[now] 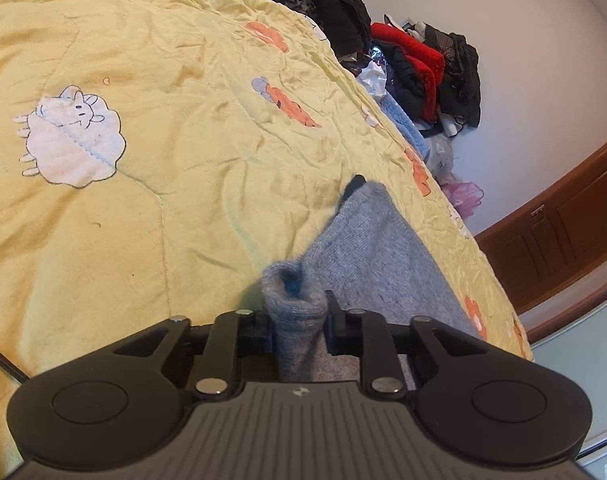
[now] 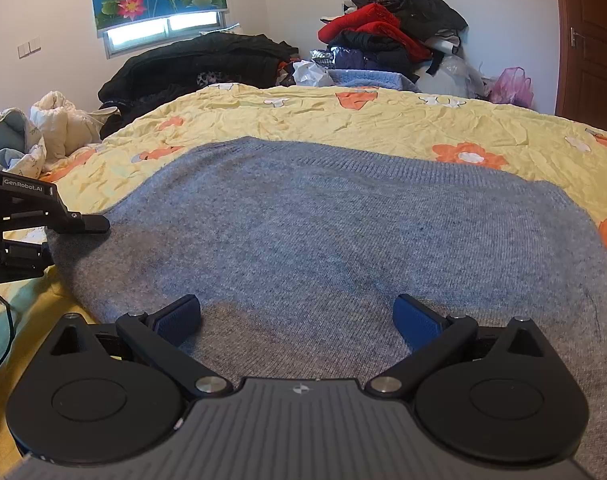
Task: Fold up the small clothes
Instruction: 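Grasp the sweater corner with the left tool and lift it, then fold the sweater over with the left tool while the right tool grasps the navy-edged end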
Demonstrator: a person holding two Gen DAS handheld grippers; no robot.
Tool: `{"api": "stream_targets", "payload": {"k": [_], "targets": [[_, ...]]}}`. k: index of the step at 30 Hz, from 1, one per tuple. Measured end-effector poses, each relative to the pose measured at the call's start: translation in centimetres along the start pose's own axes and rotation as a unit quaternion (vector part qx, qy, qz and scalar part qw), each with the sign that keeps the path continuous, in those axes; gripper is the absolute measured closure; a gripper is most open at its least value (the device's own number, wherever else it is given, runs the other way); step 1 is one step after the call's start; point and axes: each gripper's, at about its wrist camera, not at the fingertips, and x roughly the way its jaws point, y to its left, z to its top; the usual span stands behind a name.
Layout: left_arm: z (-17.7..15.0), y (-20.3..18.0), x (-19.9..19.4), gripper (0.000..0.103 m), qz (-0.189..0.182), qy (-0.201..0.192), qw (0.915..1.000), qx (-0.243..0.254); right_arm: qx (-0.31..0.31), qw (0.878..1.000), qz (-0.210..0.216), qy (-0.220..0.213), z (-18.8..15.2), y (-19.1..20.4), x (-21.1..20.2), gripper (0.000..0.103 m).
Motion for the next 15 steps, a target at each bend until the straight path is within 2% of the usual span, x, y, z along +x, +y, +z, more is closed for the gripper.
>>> {"api": "stream_targets", "payload": {"k": [1,4,6,7,8,11,12,15], "targets": [[-0.1,-0.2,0.1,0.093,0.006,0.001,0.9999,0.009,0.000,1.000,0.000,0.000,0.0,0.0,0.0,0.000],[-0.6,-1.2,-0.2,0.096,0.023,-0.013,0.9982,0.054,-0.002,1.000,-0.002,0.001,0.0,0.0,0.0,0.000],[-1.3,-2.7,-0.6,0.097,0.040,-0.032,0.9924,0.111,-0.002,1.000,-0.001,0.001,0.0,0.0,0.0,0.000],[-1.9,-3.7,-0.9,0.097,0.047,-0.042,0.9870,0.148,0.001,1.000,0.001,0.001,0.0,-0.1,-0.1,0.000],[-2.6,-4.7,-1.1,0.097,0.050,-0.052,0.9787,0.192,0.007,1.000,0.005,0.004,0.3,-0.3,-0.1,0.000],[-6.4,-7.8,-1.6,0.097,0.059,-0.100,0.9271,0.356,0.063,0.996,0.051,0.028,3.1,-1.5,0.0,0.000],[-7.4,-8.2,-1.7,0.097,0.051,-0.106,0.9159,0.384,0.094,0.992,0.075,0.025,4.3,-2.1,0.0,0.000],[-9.1,-8.9,-1.4,0.096,0.042,-0.101,0.9020,0.418,0.159,0.975,0.151,0.034,8.7,-2.8,1.5,0.000]]}}
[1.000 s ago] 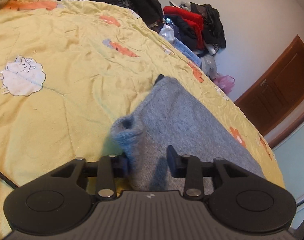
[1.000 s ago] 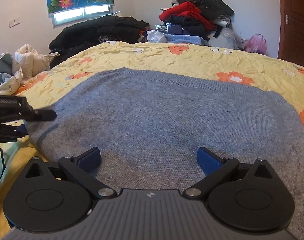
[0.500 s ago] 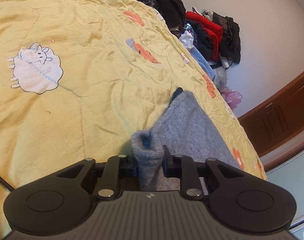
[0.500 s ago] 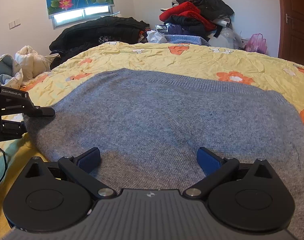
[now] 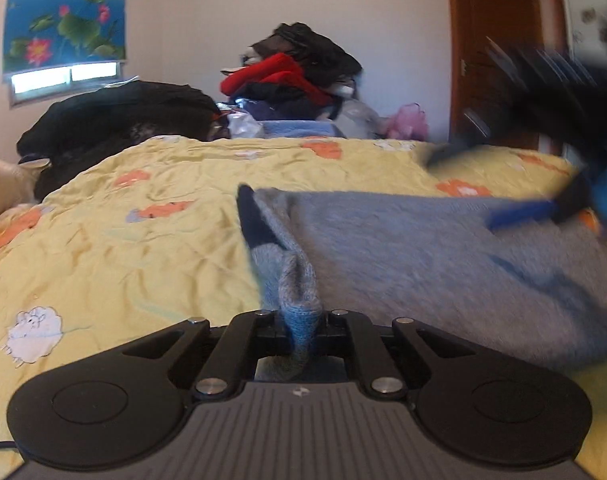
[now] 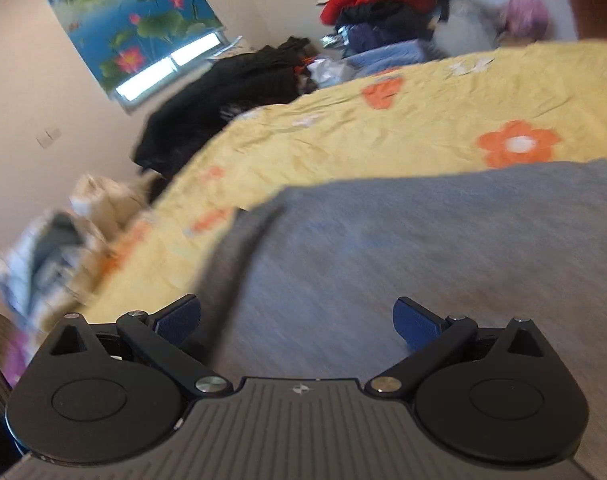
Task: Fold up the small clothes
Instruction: 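Fold the sweater over with the left tool while the right tool grasps the navy-edged end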
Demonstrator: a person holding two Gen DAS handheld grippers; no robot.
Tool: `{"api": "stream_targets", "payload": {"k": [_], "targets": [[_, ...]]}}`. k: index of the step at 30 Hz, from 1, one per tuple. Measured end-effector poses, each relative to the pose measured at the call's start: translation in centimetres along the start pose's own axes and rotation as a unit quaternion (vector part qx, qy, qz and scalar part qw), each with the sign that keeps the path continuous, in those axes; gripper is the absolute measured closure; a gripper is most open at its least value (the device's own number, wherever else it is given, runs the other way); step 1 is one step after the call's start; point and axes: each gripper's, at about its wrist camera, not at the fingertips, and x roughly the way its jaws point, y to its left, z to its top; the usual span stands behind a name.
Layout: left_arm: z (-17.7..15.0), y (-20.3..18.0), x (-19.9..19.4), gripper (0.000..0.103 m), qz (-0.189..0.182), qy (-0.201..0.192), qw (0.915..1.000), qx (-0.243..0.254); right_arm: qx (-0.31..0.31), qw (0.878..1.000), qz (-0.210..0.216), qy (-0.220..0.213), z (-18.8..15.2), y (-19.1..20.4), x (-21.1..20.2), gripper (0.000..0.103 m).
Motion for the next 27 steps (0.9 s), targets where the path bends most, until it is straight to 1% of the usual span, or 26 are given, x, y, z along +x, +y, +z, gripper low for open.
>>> {"api": "stream_targets", "payload": {"k": [1,3,5,8,10,13,14,15,16,17,18,20,21,24,27], "targets": [[0.0,-0.2,-0.1,0.096,-0.002,-0.006,1.0000,0.005,0.000,1.000,0.017,0.017,1.4,0.7,1.1,0.000],[0.0,-0.1,0.1,0.096,-0.006,0.000,1.0000,0.005,-0.026,0.997,0.044,0.051,3.4,2.4,3.7,0.001],[0.0,0.2,0.1,0.096,-0.008,0.005,0.9999,-0.004,-0.046,0.994,0.060,0.081,4.7,4.2,6.7,0.002],[-0.1,0.4,0.2,0.096,-0.012,0.007,0.9999,-0.006,-0.054,0.985,0.074,0.146,5.8,6.2,11.7,0.009],[-0.1,0.2,0.3,0.096,-0.016,0.008,0.9998,0.000,-0.075,0.981,0.053,0.171,5.9,7.2,14.7,0.011],[0.0,0.0,0.5,0.096,-0.023,0.011,0.9996,0.007,-0.116,0.973,-0.006,0.198,5.8,7.9,18.5,0.019],[0.0,0.0,0.6,0.096,-0.025,0.013,0.9996,0.009,-0.131,0.970,-0.019,0.206,5.6,8.2,19.4,0.025],[-0.1,-0.1,0.5,0.096,-0.026,0.014,0.9995,0.012,-0.151,0.966,-0.028,0.209,5.3,8.3,20.0,0.034],[-0.1,-0.2,0.6,0.096,-0.026,0.015,0.9994,0.014,-0.176,0.962,-0.036,0.204,5.0,8.6,20.2,0.041],[0.0,-0.2,0.5,0.096,-0.025,0.014,0.9995,0.016,-0.195,0.960,-0.044,0.196,4.8,8.7,19.9,0.058],[0.0,-0.3,0.5,0.096,-0.023,0.014,0.9995,0.019,-0.200,0.960,-0.046,0.190,4.9,8.5,19.6,0.072],[0.1,-0.6,0.2,0.096,-0.025,0.010,0.9993,0.024,-0.182,0.966,-0.030,0.182,5.7,7.1,18.5,0.079],[0.4,-0.9,0.1,0.096,-0.031,0.009,0.9992,0.024,-0.170,0.969,-0.018,0.176,6.3,6.2,17.6,0.081],[1.4,-2.5,-0.5,0.096,-0.058,-0.002,0.9979,0.028,-0.138,0.979,0.010,0.148,7.5,3.3,14.1,0.082],[2.3,-5.1,-0.9,0.096,-0.097,-0.014,0.9944,0.040,-0.103,0.987,0.033,0.118,8.6,-0.2,9.5,0.082]]}}
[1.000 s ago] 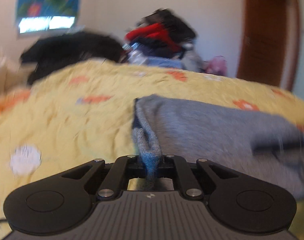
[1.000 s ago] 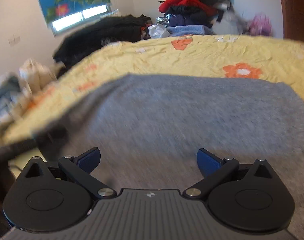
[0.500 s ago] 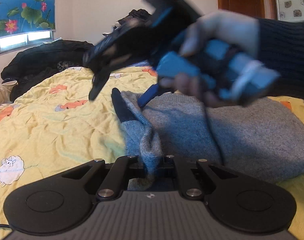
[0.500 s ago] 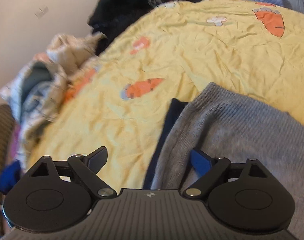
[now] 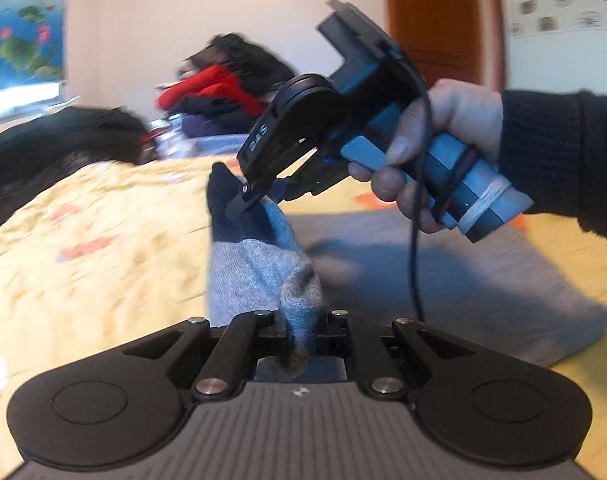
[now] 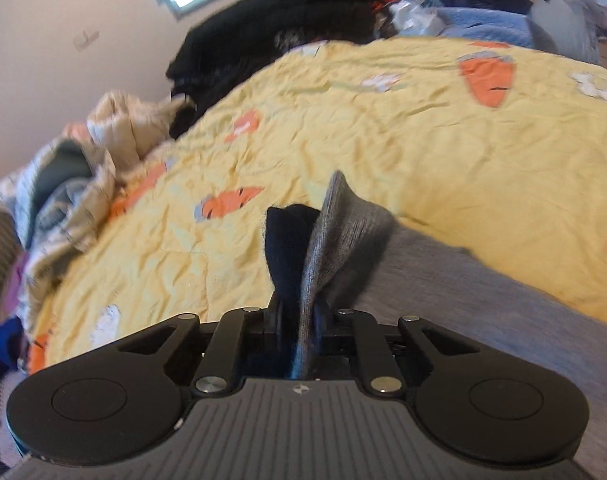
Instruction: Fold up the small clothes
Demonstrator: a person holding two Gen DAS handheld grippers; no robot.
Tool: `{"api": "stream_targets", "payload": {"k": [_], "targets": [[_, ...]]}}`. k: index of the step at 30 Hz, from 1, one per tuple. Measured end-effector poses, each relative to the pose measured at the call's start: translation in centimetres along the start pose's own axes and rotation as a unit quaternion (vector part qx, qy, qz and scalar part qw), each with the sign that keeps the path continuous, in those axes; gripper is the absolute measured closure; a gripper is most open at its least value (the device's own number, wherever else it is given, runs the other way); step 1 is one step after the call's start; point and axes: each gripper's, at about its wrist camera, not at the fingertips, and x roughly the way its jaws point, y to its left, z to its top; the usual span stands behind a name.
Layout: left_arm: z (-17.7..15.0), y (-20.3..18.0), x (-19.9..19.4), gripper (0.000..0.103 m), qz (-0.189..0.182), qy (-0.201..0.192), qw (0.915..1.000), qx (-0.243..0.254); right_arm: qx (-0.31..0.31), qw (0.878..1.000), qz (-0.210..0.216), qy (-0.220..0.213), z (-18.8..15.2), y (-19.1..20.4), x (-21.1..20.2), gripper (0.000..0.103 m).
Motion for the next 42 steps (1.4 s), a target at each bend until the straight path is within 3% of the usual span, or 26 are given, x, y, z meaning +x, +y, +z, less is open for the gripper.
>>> {"api": "stream_targets", "payload": {"k": [5,11,16,20,24,25,27,30,31,32,33,34,36,40,41,42], "targets": [[1.5,-5.6,0.2,0.096,-0.089,-0.006,0.9958,0.021,0.053,0.997,-0.003,-0.050,-3.1,-6.1,-8.7,0.082],[1.5,-13.3,1.8,0.096,-0.170,0.006,0.9834,0.063,0.115,0.990,-0.051,-0.069,-9.0,-13.5,-15.6,0.082],[1.1,-17.4,3.7,0.096,-0.185,0.038,0.9783,0.085,0.138,0.985,-0.047,-0.093,-11.8,-16.2,-17.6,0.082],[0.4,-18.2,5.1,0.096,-0.195,0.062,0.9731,0.106,0.140,0.983,-0.035,-0.116,-12.7,-17.3,-18.8,0.082],[0.2,-18.6,5.7,0.096,-0.203,0.065,0.9701,0.117,0.181,0.975,-0.043,-0.120,-13.9,-19.9,-18.4,0.081],[0.2,-18.4,5.7,0.094,-0.206,0.063,0.9694,0.118,0.198,0.971,-0.034,-0.127,-14.3,-20.5,-18.5,0.078],[0.5,-17.2,5.3,0.093,-0.213,0.055,0.9685,0.117,0.235,0.961,-0.022,-0.146,-14.8,-21.2,-19.0,0.060],[0.6,-15.6,4.1,0.088,-0.211,0.027,0.9710,0.109,0.261,0.945,0.004,-0.198,-15.2,-21.5,-20.8,0.044],[0.5,-15.2,3.9,0.077,-0.207,0.019,0.9716,0.113,0.263,0.942,0.015,-0.208,-15.1,-21.5,-21.2,0.044],[0.4,-15.2,3.8,0.069,-0.200,0.014,0.9721,0.122,0.262,0.942,0.021,-0.209,-14.9,-21.4,-21.3,0.044],[0.1,-15.5,4.0,0.052,-0.189,0.010,0.9722,0.138,0.260,0.943,0.018,-0.206,-14.6,-21.2,-21.1,0.044],[-0.2,-15.8,4.1,0.045,-0.179,0.005,0.9721,0.151,0.256,0.946,0.012,-0.200,-14.1,-21.1,-20.8,0.044],[-0.6,-16.7,4.3,0.046,-0.169,0.004,0.9694,0.178,0.249,0.951,0.001,-0.183,-13.3,-21.0,-19.6,0.044],[-0.8,-17.2,3.2,0.046,-0.191,0.004,0.9614,0.198,0.229,0.961,-0.020,-0.152,-12.1,-20.5,-17.1,0.048],[-1.0,-17.5,3.2,0.045,-0.192,0.002,0.9599,0.204,0.219,0.965,-0.032,-0.143,-11.9,-20.3,-16.7,0.060],[-1.1,-17.6,3.4,0.045,-0.189,0.001,0.9593,0.209,0.208,0.968,-0.043,-0.136,-11.7,-20.2,-16.3,0.080]]}}
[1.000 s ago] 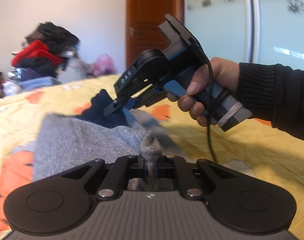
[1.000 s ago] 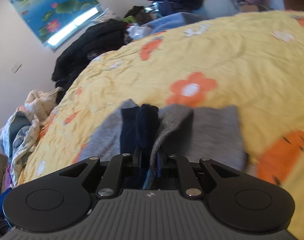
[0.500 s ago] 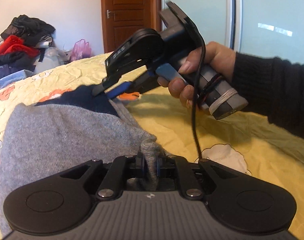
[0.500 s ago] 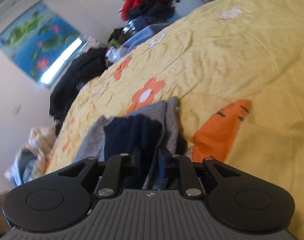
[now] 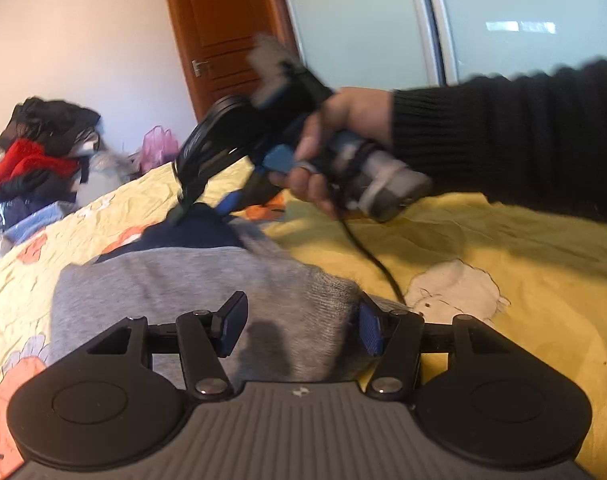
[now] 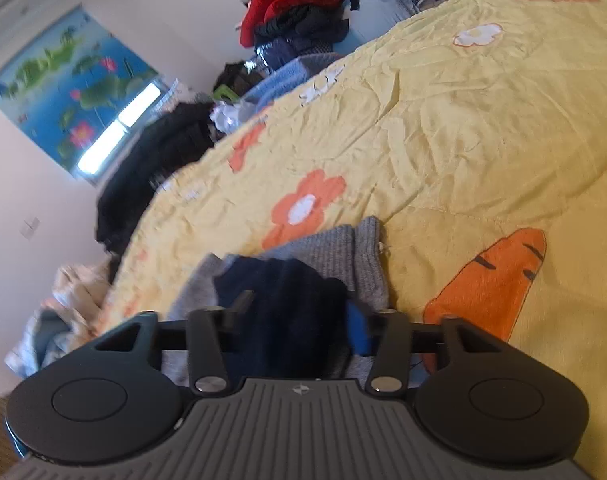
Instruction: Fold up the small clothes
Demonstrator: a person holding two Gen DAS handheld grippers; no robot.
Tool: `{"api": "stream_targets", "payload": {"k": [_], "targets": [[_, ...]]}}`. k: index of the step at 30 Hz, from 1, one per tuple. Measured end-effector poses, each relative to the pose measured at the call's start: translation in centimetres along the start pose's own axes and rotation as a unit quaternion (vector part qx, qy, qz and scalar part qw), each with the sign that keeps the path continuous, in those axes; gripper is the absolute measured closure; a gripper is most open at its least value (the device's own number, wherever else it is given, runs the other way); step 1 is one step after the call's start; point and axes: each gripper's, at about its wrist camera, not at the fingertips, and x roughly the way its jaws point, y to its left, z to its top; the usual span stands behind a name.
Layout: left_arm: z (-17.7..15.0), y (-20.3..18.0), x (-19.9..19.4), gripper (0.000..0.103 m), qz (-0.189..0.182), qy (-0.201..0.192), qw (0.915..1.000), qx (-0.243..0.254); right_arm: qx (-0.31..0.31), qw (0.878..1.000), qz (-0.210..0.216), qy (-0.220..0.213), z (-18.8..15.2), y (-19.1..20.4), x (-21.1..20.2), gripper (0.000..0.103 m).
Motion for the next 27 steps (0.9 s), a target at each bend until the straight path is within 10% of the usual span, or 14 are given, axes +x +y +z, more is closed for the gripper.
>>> {"api": "stream_targets", "payload": {"k": [4,15,18,21,22,27], "targets": [[0.6,0.1,1.2,0.093,-0.019,0.020,0.9994,-0.022,-0.029,1.000,-0.012,0.004,-0.2,0.3,0.1,0.088],[1.1,1.2,2.2,0.095,-0.051,0.023,0.9971,-0.052,0.020,0.999,-0.021,-0.017,-0.9,-2.5,-0.9,0.081],[0.5,2.8,-0.2,0.085,-0.068,0.012,0.9963,-0.050,0.064,0.997,-0.001,-0.042,-1.0,-2.6,-2.5,0.042],[-0.9,5.8,-4.1,0.031,-0.066,-0.006,0.9956,-0.066,0.056,0.994,-0.005,-0.090,-1.8,-1.6,-5.6,0.011],[-1.3,7.2,-5.4,0.017,-0.060,-0.016,0.9947,-0.082,0.051,0.994,-0.009,-0.093,-2.2,-1.4,-6.3,0.011],[-2.1,18.7,-6.4,0.016,-0.049,-0.029,0.9613,-0.270,0.043,0.997,-0.021,-0.057,-3.6,-1.5,-6.1,0.011]]}}
